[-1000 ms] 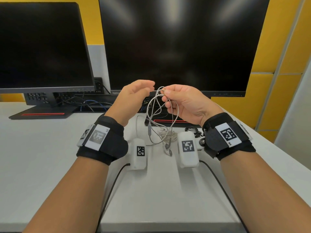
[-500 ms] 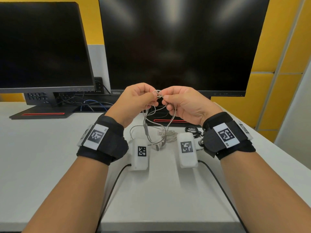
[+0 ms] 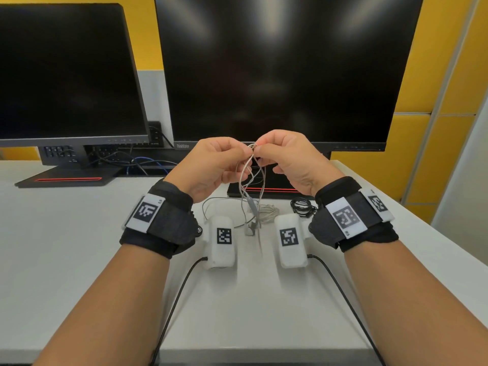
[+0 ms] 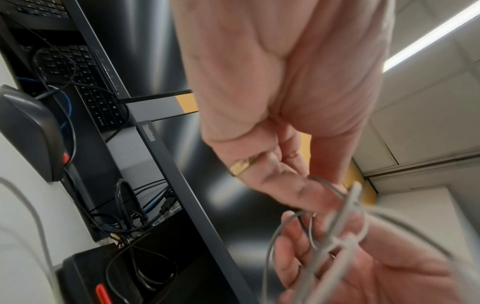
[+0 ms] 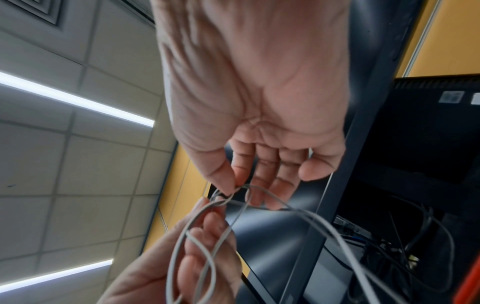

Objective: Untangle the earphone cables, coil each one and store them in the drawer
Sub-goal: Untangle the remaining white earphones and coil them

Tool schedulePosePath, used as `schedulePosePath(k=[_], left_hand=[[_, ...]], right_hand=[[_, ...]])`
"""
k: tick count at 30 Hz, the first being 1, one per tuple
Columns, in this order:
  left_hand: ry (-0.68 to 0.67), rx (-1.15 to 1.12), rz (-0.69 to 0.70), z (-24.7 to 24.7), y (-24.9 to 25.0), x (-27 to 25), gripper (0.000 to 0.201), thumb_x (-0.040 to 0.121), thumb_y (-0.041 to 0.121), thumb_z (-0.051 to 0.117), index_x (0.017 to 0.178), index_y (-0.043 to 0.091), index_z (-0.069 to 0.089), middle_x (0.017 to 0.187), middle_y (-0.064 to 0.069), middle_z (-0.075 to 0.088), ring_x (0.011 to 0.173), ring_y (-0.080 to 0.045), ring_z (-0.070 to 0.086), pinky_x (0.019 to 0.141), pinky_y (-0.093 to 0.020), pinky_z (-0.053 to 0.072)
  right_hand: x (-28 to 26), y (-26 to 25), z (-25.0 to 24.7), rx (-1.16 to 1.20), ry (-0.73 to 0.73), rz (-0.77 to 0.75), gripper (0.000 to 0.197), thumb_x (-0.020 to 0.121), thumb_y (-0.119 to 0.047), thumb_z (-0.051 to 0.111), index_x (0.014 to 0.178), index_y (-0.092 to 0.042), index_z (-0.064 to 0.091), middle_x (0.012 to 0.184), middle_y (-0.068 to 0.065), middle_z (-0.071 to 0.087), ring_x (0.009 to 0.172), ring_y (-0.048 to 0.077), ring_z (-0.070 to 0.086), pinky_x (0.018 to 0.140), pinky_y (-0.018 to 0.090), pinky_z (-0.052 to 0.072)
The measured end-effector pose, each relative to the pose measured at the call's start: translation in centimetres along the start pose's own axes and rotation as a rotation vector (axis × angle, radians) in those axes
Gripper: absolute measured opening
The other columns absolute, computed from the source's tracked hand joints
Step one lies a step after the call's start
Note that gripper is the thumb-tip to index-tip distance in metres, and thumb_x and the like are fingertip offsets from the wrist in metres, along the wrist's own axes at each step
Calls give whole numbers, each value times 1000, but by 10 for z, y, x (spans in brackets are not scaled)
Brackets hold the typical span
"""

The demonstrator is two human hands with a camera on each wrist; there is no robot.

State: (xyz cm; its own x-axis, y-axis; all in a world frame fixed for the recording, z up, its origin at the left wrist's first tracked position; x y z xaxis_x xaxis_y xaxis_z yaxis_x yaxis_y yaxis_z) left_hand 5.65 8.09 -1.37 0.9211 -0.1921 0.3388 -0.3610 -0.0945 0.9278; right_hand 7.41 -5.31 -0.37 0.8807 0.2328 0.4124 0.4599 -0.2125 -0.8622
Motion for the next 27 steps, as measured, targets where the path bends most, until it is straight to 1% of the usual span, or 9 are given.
schedulePosePath(k=[4, 8, 11, 14, 17, 19, 22, 24, 27], left_hand=[[27, -7, -5, -2, -1, 2, 16, 95, 15, 56, 107, 10, 65, 74, -1, 62, 56, -7, 56, 53, -17, 49], [-23, 33, -11, -1, -3, 2, 24, 92, 15, 61, 115, 13, 61, 79, -2, 64, 61, -8, 55, 57, -20, 47], [-48, 100, -24, 0, -7, 3, 19, 91, 8, 61, 110, 8, 63, 79, -3, 69, 66, -9, 60, 61, -19, 51], [6, 109, -11, -4, -7, 4, 12, 94, 11, 57, 100, 6, 67, 84, -4, 72, 71, -9, 64, 65, -20, 53], [50, 123, 36, -6, -5, 5, 14, 94, 17, 59, 100, 12, 70, 96, -5, 71, 81, -8, 66, 69, -19, 54], [105, 89, 90, -10, 0, 4, 14, 95, 18, 57, 100, 16, 70, 98, -2, 69, 85, -7, 65, 71, -19, 54], [164, -49, 176, -17, 10, 2, 18, 99, 17, 49, 96, 15, 66, 82, 1, 62, 70, -6, 59, 60, -17, 49], [193, -126, 200, -24, 13, 2, 23, 100, 16, 44, 90, 14, 64, 70, 3, 54, 57, -7, 47, 49, -17, 37], [258, -56, 136, -33, 8, 3, 24, 98, 20, 48, 79, 15, 63, 60, 3, 46, 49, -7, 37, 48, -21, 31]], right_hand=[[3, 5, -2, -14, 35, 39, 14, 90, -4, 54, 88, -15, 63, 74, -1, 65, 64, 6, 62, 60, 21, 47], [6, 8, -8, 82, 98, 69, 19, 91, 1, 50, 90, -14, 62, 72, 3, 63, 61, 10, 60, 62, 25, 49], [6, 9, -13, 91, 156, 64, 18, 91, 0, 50, 92, -15, 60, 73, 2, 62, 62, 9, 57, 63, 25, 49], [8, 11, -16, 106, 195, 72, 18, 93, -2, 49, 93, -18, 58, 77, 0, 62, 72, 10, 60, 69, 26, 52], [9, 13, -14, 129, 193, 89, 18, 95, -6, 49, 89, -19, 59, 81, 2, 62, 80, 12, 63, 74, 29, 54], [8, 15, -16, 78, 217, 104, 17, 95, -8, 49, 86, -18, 60, 80, 2, 62, 76, 11, 62, 72, 28, 53], [8, 20, -21, 35, 239, 147, 18, 93, -6, 48, 84, -16, 61, 75, 2, 64, 69, 10, 62, 69, 27, 51], [7, 22, -22, 56, 226, 169, 17, 92, -5, 49, 85, -14, 61, 76, 2, 67, 66, 10, 64, 67, 26, 52], [7, 20, -18, 173, 184, 152, 10, 90, -1, 58, 88, -10, 63, 76, 6, 68, 65, 11, 65, 63, 24, 54]])
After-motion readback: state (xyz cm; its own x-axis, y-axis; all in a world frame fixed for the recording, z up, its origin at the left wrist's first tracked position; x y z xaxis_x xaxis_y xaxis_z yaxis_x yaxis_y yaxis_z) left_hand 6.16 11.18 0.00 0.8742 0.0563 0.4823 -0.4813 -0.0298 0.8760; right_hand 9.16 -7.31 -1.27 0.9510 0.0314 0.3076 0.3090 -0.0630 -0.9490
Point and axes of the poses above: each hand's wrist, its own x-axis towards the middle knuckle, its own z-axis out of the palm, y = z × x, the point moved 7 cm from there along x, towards the middle knuckle
